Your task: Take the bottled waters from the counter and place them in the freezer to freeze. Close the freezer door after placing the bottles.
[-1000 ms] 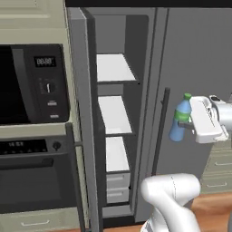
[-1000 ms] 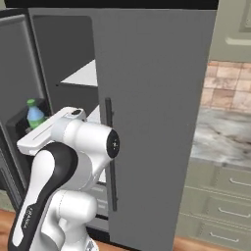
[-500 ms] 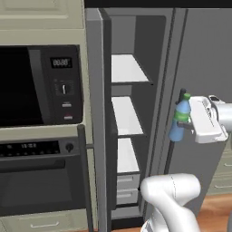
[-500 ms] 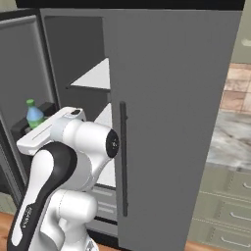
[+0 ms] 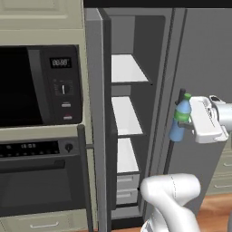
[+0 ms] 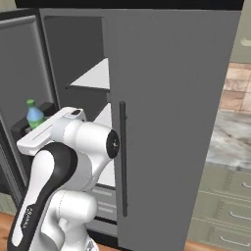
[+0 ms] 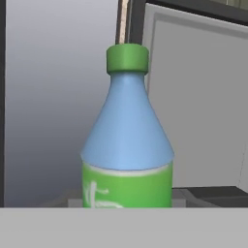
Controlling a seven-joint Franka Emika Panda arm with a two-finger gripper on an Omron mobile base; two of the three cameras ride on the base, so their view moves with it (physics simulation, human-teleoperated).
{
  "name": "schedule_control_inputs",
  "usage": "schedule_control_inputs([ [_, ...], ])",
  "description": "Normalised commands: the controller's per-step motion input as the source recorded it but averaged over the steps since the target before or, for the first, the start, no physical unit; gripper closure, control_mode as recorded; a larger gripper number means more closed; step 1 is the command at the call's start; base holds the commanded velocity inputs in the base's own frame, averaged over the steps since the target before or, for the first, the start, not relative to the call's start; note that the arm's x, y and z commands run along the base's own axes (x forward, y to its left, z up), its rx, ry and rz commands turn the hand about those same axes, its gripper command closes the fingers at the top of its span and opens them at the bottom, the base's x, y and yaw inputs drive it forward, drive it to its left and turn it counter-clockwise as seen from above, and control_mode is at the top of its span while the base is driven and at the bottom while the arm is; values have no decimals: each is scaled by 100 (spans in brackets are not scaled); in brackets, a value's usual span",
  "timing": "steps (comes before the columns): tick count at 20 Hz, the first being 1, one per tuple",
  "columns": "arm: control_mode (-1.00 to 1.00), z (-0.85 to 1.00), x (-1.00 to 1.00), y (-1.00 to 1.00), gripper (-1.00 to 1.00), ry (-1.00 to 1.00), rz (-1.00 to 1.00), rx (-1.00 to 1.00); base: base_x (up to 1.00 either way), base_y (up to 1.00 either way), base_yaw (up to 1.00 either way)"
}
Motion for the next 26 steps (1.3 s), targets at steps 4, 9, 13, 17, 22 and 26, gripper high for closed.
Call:
schedule_control_inputs([
  [4, 100, 0, 0, 0, 100, 0, 0, 0, 1, 13, 0],
  [9, -100, 0, 0, 0, 100, 0, 0, 0, 0, 0, 0],
  [13, -100, 0, 1, 4, 100, 0, 0, 0, 0, 0, 0],
  [17, -100, -1, 31, 23, 100, -8, -22, 8, 0, 0, 0],
  [22, -100, 8, 30, 30, 100, 1, -53, 0, 0, 0, 0],
  [26, -100, 2, 0, 11, 100, 11, -73, -3, 0, 0, 0],
])
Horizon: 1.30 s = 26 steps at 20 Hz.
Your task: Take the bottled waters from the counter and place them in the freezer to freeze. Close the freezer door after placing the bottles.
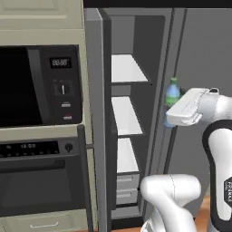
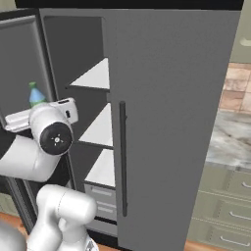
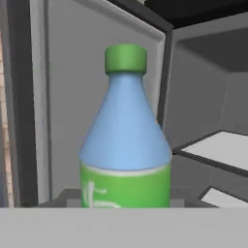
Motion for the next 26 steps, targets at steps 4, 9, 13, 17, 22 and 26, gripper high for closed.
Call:
schedule_control_inputs([
  [4, -100, 0, 0, 3, 100, 7, -83, 2, 0, 0, 0],
  [9, -100, -2, 36, 1, 100, 5, -51, 11, 0, 0, 0],
  [13, -100, -4, 31, 0, 100, 0, -2, 0, 0, 0, 0],
  [17, -100, -13, 49, -27, 100, 0, -4, -4, 0, 0, 0],
  [22, -100, 0, 90, -15, 100, 1, 1, 0, 0, 0, 0],
  [26, -100, 0, 48, 13, 100, 12, 3, -3, 0, 0, 0],
])
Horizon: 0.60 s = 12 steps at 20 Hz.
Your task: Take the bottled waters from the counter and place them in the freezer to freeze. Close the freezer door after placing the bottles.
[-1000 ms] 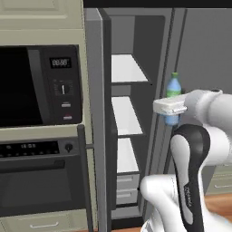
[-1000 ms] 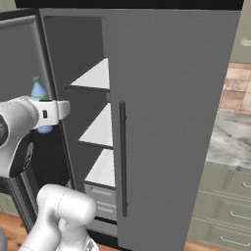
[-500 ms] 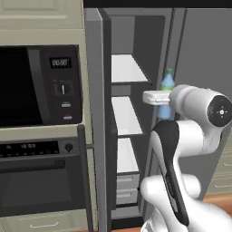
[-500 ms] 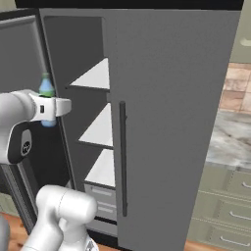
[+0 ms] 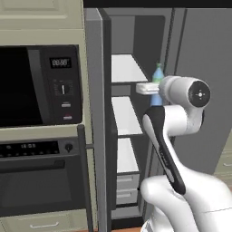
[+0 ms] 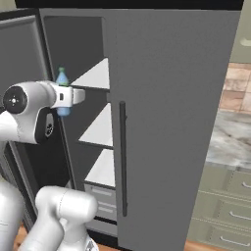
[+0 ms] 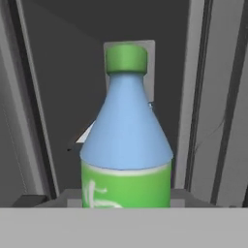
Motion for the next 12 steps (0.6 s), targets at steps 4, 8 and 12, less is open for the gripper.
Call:
schedule_control_inputs([
  [4, -100, 0, 58, 0, 100, 17, 11, -5, 0, 0, 0],
  [8, -100, 4, 42, 0, 100, 12, 8, -1, 0, 0, 0],
  [12, -100, 3, 26, 9, 100, -1, -1, -2, 0, 0, 0],
])
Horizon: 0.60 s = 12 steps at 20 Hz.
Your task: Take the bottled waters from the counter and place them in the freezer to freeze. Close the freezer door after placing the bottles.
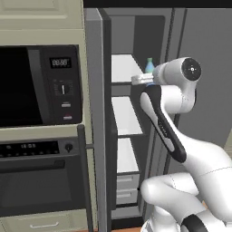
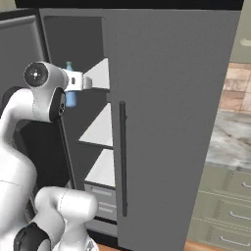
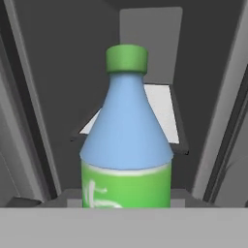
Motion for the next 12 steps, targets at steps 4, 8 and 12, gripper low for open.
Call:
schedule_control_inputs([
  [4, -100, 0, 37, 6, 100, -9, -1, 0, 0, 0, 0],
  [8, -100, 0, 25, 6, 100, -23, 0, 0, 0, 0, 0],
  [12, -100, 3, 21, 1, 100, -15, 0, 0, 0, 0, 0],
])
